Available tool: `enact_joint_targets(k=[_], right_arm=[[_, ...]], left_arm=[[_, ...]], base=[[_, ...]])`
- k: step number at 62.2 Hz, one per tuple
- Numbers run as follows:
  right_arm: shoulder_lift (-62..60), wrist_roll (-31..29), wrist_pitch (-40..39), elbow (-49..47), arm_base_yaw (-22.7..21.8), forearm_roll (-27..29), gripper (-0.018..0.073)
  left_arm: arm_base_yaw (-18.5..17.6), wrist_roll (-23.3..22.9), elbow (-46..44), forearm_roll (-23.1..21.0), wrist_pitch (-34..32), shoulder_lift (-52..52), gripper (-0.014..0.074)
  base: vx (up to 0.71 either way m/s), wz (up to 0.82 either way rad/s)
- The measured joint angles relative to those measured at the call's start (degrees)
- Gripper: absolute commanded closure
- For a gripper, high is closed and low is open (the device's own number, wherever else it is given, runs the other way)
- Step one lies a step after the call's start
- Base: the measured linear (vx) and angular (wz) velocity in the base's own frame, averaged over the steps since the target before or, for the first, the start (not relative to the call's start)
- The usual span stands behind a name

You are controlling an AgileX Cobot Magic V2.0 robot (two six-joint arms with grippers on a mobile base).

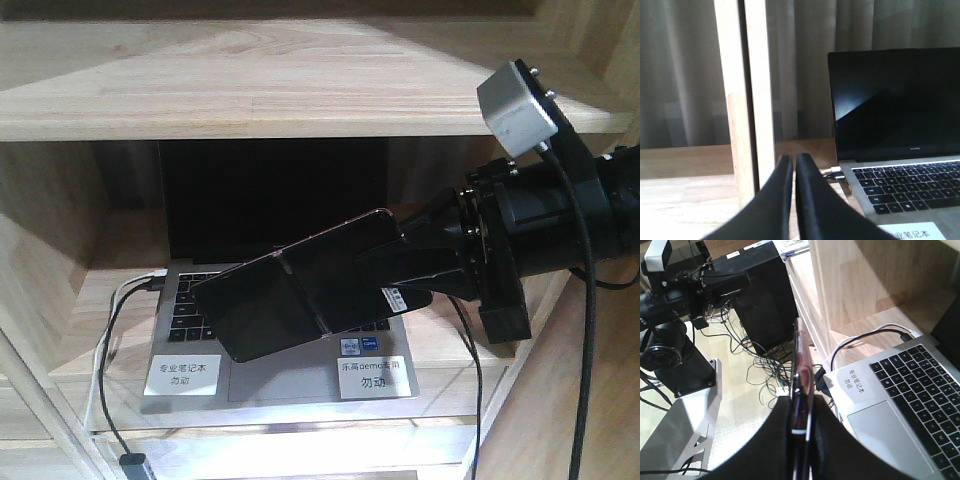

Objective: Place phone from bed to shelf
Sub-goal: 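Raise the phone with the right gripper above the laptop shelf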

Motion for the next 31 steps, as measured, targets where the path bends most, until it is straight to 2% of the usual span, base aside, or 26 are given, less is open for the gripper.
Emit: enact_joint_targets(k=[31], right_arm=[[0.0, 0.0, 0.0, 0.0, 0.0, 0.0, 0.0562]], left_arm=[[0.0, 0.0, 0.0, 0.0, 0.0, 0.0, 0.0595]], base=[[0.0, 0.0]])
